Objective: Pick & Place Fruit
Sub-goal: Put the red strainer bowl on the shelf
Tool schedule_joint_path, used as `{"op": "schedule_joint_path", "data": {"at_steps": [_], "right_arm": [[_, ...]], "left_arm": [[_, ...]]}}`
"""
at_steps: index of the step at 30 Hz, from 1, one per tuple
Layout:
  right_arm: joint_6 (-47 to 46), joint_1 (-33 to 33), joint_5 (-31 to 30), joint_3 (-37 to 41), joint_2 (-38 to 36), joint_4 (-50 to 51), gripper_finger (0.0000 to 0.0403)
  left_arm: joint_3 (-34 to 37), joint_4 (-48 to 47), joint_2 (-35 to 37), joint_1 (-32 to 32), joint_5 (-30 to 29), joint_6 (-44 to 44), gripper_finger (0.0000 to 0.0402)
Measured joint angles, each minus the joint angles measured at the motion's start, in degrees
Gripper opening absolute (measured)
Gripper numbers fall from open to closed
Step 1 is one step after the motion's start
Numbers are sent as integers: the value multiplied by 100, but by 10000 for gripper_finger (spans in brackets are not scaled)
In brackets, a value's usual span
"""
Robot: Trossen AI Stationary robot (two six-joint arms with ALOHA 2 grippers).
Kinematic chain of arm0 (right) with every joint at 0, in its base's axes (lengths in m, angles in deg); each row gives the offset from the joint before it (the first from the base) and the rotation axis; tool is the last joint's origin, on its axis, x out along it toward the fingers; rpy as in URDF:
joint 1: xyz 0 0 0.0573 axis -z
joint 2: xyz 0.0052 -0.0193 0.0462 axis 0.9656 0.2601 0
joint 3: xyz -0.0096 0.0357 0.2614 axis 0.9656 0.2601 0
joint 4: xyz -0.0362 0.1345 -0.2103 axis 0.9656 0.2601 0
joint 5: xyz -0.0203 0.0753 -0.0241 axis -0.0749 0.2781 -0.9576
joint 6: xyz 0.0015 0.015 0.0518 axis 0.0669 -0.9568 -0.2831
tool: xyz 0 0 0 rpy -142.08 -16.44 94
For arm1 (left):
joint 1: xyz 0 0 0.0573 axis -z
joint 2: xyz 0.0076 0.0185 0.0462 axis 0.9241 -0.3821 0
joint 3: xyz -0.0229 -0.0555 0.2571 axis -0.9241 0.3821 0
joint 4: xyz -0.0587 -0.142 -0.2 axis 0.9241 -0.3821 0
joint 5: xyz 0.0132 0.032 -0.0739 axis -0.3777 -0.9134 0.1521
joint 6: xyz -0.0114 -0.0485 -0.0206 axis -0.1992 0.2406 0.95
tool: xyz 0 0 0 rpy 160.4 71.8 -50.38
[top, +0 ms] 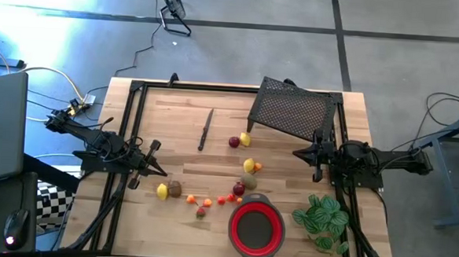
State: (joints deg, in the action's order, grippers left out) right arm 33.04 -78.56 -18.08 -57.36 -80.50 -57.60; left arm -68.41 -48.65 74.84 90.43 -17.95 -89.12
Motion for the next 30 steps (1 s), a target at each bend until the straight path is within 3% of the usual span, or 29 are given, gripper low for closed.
{"op": "schedule_joint_path", "data": {"at_steps": [4, 30], "right_arm": [[371, -2, -4, 9, 0, -81, 4], [306, -2, 13, 9, 0, -481, 4]], "left_arm": [[2, 1, 0, 0, 2, 2, 0], [-2, -27, 2, 0, 6, 144, 0]]}}
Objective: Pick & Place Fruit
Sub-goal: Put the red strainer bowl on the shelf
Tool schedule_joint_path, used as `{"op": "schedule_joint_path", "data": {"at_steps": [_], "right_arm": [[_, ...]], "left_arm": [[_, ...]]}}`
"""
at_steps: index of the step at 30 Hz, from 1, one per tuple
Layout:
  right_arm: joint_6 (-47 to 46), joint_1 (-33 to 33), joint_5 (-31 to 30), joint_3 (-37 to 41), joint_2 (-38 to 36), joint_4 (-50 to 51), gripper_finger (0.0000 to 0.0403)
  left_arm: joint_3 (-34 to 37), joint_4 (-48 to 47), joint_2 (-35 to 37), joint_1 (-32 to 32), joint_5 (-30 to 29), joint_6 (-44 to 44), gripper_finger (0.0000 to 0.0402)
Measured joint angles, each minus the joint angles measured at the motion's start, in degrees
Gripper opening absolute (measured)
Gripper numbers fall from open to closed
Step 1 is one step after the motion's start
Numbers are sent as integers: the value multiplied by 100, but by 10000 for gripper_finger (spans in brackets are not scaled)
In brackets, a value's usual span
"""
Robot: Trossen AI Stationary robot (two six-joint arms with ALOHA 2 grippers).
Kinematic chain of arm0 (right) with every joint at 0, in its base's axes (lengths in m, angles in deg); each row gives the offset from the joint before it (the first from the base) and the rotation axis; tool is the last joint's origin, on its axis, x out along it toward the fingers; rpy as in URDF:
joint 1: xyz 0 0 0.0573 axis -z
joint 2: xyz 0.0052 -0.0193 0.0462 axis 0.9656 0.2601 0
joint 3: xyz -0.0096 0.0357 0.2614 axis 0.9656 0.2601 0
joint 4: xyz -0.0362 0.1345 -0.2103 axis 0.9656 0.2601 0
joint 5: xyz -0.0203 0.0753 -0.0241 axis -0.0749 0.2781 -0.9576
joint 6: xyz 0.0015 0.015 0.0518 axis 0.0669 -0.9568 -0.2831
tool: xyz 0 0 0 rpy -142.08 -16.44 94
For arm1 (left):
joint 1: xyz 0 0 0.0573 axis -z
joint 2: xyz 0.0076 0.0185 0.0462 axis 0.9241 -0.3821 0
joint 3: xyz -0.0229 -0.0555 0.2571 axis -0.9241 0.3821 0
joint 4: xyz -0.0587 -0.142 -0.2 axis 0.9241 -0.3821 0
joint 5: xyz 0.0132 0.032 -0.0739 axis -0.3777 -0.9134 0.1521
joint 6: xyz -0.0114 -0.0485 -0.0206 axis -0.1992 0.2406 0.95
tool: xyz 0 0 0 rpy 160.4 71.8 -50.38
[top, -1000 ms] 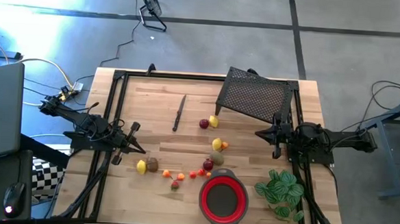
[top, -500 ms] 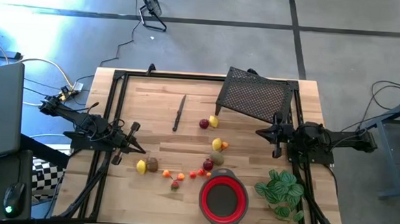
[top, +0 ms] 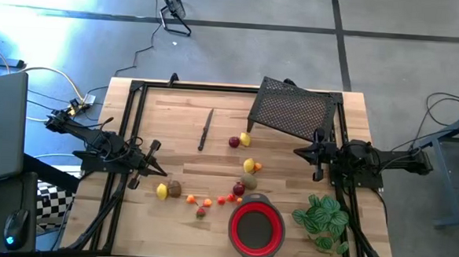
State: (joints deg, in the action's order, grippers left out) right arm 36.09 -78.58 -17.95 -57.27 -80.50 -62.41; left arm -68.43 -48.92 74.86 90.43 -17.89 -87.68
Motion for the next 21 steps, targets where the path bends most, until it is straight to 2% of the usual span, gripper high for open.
{"op": "schedule_joint_path", "data": {"at_steps": [10, 15, 21], "right_arm": [[-32, 0, -22, -2, 0, -35, 4], [-1102, 0, 5, -9, 0, -39, 4], [-1187, 2, 4, -9, 0, -37, 4]], "left_arm": [[4, 21, 0, 0, -4, 2, 0], [4, 28, 0, 0, -9, 2, 0], [4, 36, 0, 0, -9, 7, 0]]}}
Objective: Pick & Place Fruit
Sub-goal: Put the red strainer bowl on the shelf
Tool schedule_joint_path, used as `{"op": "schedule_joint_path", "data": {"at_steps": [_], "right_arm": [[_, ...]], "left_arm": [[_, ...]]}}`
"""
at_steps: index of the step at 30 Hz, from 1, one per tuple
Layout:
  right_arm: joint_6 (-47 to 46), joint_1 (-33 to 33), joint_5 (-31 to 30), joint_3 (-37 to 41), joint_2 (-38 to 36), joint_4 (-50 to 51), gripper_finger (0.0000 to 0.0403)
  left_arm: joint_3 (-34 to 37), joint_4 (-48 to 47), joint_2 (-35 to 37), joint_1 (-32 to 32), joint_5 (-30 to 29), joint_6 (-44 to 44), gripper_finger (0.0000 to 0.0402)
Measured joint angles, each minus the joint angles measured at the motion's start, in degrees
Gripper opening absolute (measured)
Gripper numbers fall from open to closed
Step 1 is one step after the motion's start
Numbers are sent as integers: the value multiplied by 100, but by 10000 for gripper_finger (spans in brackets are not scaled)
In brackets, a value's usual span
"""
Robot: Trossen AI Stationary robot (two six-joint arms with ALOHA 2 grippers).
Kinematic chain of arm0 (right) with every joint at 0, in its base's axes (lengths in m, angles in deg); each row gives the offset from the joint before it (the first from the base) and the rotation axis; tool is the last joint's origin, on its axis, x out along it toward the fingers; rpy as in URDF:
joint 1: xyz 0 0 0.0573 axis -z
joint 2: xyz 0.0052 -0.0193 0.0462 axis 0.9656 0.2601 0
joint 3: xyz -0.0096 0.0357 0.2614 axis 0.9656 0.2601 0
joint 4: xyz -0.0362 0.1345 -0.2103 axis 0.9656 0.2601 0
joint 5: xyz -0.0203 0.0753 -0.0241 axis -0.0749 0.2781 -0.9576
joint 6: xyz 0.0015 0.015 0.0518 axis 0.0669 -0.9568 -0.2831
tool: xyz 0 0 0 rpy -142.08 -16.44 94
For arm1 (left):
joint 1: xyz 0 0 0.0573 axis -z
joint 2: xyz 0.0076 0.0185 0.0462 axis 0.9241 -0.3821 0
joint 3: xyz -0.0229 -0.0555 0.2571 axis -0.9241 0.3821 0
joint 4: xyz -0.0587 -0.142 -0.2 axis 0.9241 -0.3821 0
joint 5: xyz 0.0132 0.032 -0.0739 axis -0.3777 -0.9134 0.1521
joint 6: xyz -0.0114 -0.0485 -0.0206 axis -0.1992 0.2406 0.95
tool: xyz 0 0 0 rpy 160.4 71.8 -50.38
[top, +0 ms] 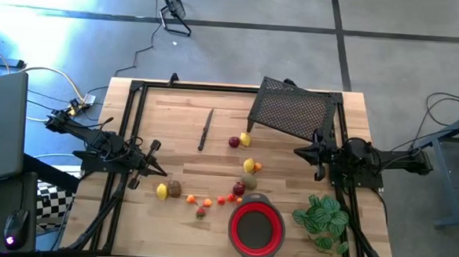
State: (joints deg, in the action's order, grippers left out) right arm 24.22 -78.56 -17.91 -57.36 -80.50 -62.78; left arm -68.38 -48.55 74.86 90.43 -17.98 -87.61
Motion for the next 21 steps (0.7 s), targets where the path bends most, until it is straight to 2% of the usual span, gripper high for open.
{"op": "schedule_joint_path", "data": {"at_steps": [14, 21], "right_arm": [[20, 0, -22, 0, 0, 2, 4], [22, 0, 22, 0, 0, 4, 4]], "left_arm": [[0, 2, 0, 0, 1, 14, 0], [0, 2, 0, 0, 2, 444, 0]]}}
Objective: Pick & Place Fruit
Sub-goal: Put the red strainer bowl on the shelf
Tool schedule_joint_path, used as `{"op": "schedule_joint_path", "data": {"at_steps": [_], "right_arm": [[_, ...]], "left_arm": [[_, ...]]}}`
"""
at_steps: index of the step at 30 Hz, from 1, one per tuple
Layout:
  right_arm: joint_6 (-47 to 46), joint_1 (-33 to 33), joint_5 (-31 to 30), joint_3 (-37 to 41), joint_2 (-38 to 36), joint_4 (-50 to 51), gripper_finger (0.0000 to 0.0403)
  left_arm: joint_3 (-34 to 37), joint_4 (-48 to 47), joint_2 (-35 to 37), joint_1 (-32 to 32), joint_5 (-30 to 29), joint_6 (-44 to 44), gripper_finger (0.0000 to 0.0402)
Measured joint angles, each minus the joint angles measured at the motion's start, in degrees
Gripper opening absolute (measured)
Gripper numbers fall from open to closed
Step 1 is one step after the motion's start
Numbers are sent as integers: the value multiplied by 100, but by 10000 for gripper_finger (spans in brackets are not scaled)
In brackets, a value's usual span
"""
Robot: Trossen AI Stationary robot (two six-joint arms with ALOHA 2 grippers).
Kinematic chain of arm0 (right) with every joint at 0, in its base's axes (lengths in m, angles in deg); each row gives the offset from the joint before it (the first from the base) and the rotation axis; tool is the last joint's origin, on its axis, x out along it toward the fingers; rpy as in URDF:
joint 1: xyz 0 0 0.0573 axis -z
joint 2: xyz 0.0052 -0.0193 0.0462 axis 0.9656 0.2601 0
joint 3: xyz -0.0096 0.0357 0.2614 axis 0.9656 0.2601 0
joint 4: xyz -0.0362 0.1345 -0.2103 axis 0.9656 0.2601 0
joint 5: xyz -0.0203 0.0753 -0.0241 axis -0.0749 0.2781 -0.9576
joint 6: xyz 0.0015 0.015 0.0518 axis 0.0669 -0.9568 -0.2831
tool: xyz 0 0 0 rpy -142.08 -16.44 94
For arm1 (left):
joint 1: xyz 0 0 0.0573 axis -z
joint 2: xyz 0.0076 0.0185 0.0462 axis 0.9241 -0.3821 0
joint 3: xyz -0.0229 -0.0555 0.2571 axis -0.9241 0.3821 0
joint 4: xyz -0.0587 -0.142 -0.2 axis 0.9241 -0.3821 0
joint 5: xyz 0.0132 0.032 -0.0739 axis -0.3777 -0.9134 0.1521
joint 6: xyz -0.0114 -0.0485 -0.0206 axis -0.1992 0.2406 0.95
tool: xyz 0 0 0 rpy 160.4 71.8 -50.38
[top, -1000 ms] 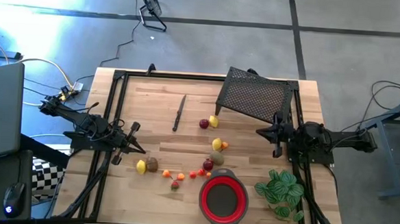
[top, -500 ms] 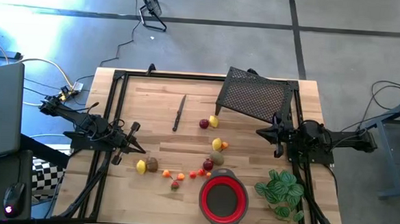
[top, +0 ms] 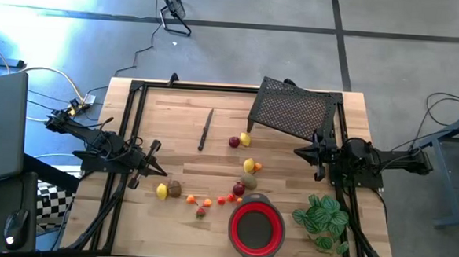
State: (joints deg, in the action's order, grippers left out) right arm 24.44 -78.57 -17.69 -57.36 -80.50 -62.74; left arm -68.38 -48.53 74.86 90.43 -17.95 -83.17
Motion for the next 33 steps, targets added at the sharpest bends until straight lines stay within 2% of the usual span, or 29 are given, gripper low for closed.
{"op": "schedule_joint_path", "data": {"at_steps": [9, 15, 20, 25, 30, 33], "right_arm": [[24, 0, -38, 0, 0, 1, 4], [693, 0, -40, 0, 0, 0, 4], [693, 0, -139, 0, 0, -48, 4], [367, -1, -238, -2, -2, -169, 4], [149, 0, -839, -2, 0, -170, 3], [149, -2, -961, -2, 0, -174, 3]], "left_arm": [[0, 4, 0, 0, -11, -303, 0], [4, 34, 0, 0, -15, -302, 0], [23, 565, -2, 0, -62, -238, 0], [22, 1168, -2, 0, -684, -131, 0], [17, 1559, -2, 0, -2224, 311, 0], [13, 1589, -2, -2, -2588, 589, 0]]}}
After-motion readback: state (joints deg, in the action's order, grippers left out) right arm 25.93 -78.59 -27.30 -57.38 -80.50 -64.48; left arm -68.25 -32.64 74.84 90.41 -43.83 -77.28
